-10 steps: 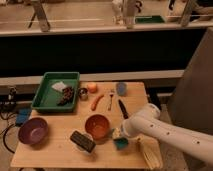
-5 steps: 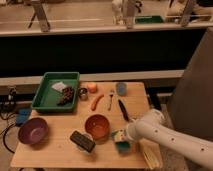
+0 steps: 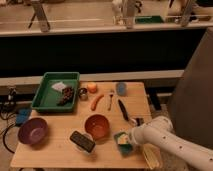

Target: Wipe table surface with sponge

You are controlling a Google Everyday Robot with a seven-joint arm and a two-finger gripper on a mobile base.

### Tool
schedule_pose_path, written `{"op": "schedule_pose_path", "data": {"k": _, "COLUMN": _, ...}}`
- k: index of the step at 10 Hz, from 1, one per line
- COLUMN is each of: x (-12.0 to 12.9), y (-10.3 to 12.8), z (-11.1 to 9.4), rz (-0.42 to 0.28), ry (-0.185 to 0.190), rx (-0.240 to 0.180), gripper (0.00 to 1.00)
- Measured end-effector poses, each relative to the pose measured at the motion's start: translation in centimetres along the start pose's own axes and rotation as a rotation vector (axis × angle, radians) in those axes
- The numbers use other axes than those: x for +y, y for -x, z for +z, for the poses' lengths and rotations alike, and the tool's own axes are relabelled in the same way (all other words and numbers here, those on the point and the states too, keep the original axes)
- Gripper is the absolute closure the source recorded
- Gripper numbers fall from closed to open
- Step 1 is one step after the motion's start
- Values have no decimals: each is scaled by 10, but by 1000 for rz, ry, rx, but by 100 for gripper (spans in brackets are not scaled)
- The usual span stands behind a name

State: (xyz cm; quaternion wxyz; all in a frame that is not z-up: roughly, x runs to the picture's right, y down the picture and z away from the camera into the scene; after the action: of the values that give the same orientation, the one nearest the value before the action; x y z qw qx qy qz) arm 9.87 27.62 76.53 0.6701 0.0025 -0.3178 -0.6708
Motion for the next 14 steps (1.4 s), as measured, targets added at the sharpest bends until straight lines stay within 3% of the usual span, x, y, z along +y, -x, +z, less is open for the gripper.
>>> {"op": "schedule_pose_path", "data": {"k": 4, "x": -2, "y": -5, "z": 20, "rz": -41, "ry": -14, "rx": -6, "gripper": 100}}
{"op": "schedule_pose_path", "data": {"k": 9, "x": -41, "y": -15, "z": 31, "rz": -148, "ry": -75, "rx": -17, "gripper": 100}}
{"op": "schedule_pose_path", "data": {"k": 12, "x": -56, "y": -4, "z": 28, "rz": -191, "ry": -95, "rx": -42, "gripper": 100}}
{"op": "schedule_pose_path", "data": {"k": 14, "x": -57, "y": 15, "z": 20, "rz": -194, "ry": -89, "rx": -57, "gripper": 100}}
